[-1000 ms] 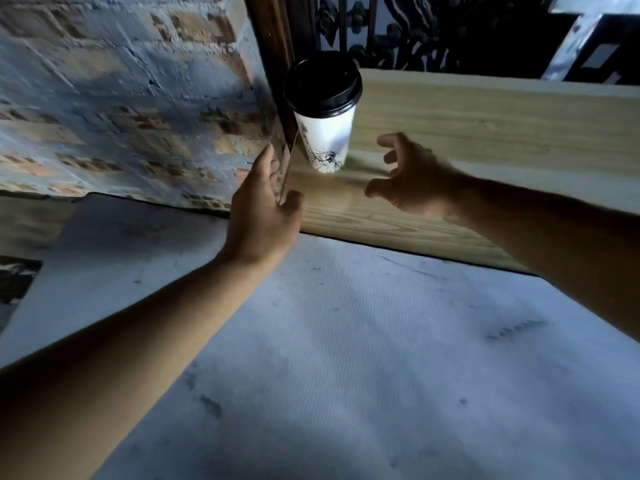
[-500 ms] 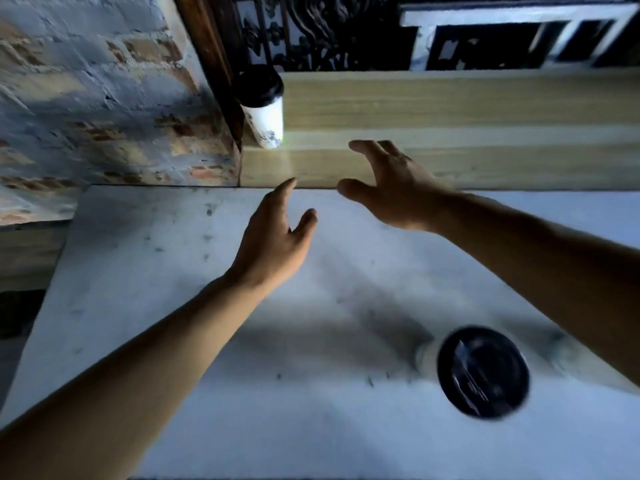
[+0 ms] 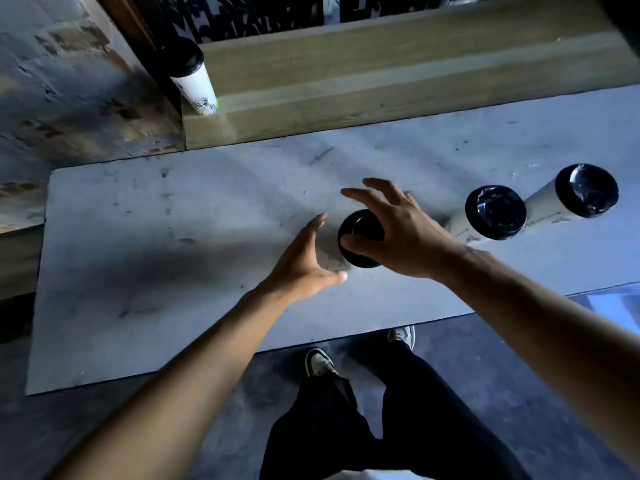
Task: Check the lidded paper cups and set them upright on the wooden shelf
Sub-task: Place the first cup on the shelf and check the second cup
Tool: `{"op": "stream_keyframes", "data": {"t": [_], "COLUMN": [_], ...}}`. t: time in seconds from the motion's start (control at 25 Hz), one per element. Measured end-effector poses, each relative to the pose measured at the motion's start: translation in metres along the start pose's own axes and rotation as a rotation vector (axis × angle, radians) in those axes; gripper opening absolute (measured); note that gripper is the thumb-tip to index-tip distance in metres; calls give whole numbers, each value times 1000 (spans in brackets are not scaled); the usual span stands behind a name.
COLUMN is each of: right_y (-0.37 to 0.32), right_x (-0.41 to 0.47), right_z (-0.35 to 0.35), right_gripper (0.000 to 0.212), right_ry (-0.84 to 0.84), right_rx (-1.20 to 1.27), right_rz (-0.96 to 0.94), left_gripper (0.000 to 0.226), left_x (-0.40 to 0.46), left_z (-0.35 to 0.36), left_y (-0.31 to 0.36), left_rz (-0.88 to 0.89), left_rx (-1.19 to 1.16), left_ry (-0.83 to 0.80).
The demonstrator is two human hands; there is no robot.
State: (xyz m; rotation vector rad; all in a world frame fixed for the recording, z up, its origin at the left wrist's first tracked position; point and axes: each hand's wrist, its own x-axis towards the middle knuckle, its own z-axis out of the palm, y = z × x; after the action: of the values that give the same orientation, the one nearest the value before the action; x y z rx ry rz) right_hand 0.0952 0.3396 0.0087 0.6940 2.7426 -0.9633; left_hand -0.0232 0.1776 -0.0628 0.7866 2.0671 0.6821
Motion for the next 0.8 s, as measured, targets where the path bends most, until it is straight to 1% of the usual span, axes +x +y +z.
{"op": "stream_keyframes", "data": {"t": [0.04, 0.16, 0.28, 0.44, 0.6, 0.72, 0.8], "right_y": [5, 17, 34, 42, 41, 41, 43], "right_x": [-4, -10, -10, -7, -2, 2, 8], "right_z": [6, 21, 20, -6, -61, -85, -92], "right_gripper": [79, 81, 80, 80, 70, 58, 52], "right_ry": [-24, -60, -74, -147, -248, -275, -297], "right_rx": [-14, -19, 55, 208, 288, 434, 586], "right_rz": [-13, -68, -95, -128, -197, -152, -110], "left_gripper": [109, 86, 74, 69, 57, 51, 48], "left_x": [5, 17, 16, -5, -39, -55, -58], "left_z": [10, 32, 42, 35, 33, 38, 40], "left_y": [4, 14, 31, 43, 85, 120, 142], "left_rz": [-4, 16, -25, -87, -105, -135, -136], "left_rx": [-15, -76, -90, -160, -235, -357, -418], "left_ry": [-6, 33, 50, 71, 169, 299, 342]}}
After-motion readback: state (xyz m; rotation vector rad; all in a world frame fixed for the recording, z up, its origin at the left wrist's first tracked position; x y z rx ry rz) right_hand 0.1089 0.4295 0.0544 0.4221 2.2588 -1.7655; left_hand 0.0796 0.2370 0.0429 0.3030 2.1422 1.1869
